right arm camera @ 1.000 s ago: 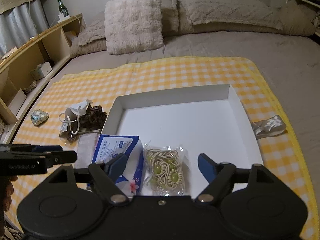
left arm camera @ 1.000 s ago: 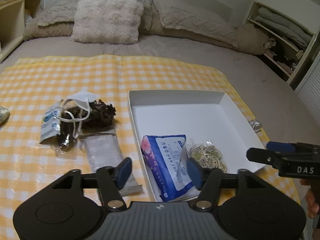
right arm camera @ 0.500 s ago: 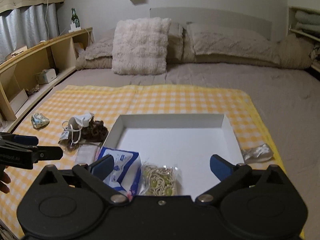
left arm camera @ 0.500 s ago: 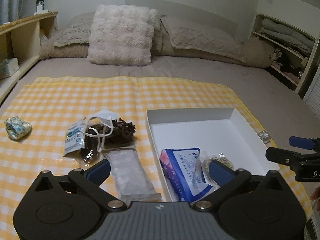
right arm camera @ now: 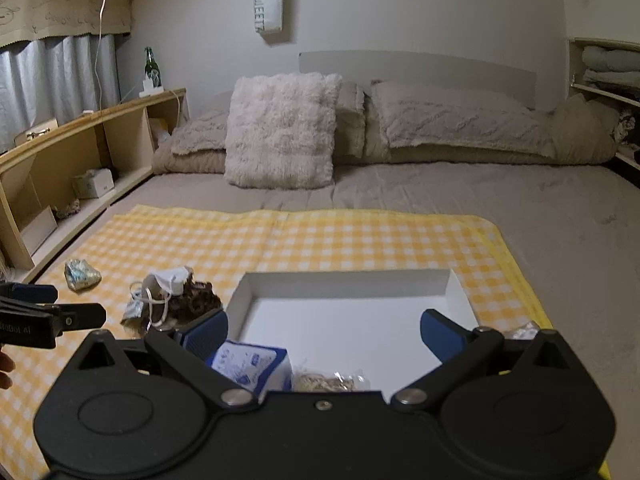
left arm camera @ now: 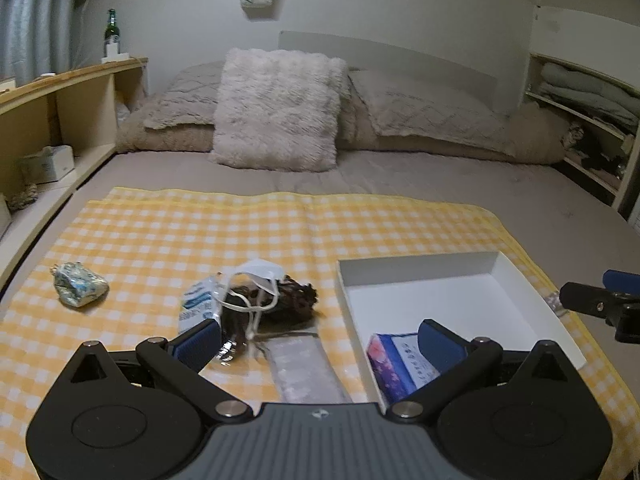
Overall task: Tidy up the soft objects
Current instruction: 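Lift both open tools out of the white box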
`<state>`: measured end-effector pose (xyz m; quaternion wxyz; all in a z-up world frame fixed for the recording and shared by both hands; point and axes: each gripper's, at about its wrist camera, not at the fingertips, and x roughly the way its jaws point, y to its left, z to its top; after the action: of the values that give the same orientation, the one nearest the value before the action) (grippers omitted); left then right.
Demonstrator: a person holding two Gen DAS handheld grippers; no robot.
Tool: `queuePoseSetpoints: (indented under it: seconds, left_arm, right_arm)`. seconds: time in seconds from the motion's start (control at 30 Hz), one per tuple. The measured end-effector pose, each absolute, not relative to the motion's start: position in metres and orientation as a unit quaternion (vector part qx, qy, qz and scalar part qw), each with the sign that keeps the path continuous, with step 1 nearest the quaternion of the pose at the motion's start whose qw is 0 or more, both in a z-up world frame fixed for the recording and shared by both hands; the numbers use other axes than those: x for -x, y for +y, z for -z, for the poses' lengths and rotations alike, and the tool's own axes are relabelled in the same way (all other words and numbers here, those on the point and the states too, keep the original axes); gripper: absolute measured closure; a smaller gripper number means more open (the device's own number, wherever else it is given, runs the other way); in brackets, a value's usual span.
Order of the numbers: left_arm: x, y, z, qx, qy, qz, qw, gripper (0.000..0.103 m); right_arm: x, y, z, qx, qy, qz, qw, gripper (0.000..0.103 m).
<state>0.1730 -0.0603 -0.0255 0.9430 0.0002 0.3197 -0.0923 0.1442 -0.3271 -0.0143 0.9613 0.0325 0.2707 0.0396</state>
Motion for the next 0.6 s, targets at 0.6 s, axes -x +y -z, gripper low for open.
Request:
queuePoseSetpoints:
  seconds: [0.6]
  left_arm:
    - [-0.185, -0.004, 0.002, 0.012, 0.240, 0.026, 0.970, 0.000]
  right_arm:
    - [-0.189, -0.245, 0.002, 0.004, 0.204, -0.077, 0.976, 0.000]
